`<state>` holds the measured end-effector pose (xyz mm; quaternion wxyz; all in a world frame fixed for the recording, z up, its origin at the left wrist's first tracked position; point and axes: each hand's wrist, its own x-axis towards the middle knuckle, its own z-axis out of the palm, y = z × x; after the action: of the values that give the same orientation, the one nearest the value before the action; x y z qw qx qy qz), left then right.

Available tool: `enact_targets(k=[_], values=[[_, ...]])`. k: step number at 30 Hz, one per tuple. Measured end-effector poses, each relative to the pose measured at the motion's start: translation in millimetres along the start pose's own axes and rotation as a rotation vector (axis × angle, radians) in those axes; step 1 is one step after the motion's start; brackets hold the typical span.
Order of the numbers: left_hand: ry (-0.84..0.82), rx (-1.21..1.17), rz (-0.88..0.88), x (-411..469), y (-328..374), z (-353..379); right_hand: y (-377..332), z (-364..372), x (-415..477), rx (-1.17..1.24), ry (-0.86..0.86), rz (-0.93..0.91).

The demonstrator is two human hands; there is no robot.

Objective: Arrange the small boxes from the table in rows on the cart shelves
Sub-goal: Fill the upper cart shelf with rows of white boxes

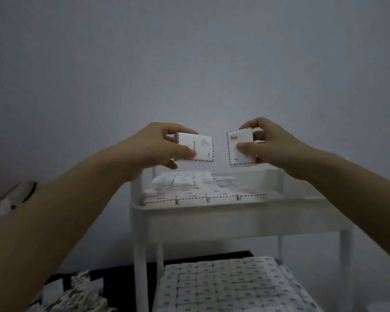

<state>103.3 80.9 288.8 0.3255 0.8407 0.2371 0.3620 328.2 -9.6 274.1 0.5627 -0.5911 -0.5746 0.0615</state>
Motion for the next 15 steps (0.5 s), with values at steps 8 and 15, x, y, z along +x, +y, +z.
enact_targets(k=[8,15], values=[[-0.112,0.121,-0.17,75.0,-16.1,2.8,34.1,10.3,65.6,-0.262,-0.046,0.018],[-0.274,0.18,-0.346,102.8,-28.1,-4.2,55.3,31.4,90.3,-0.592,-0.128,0.025]])
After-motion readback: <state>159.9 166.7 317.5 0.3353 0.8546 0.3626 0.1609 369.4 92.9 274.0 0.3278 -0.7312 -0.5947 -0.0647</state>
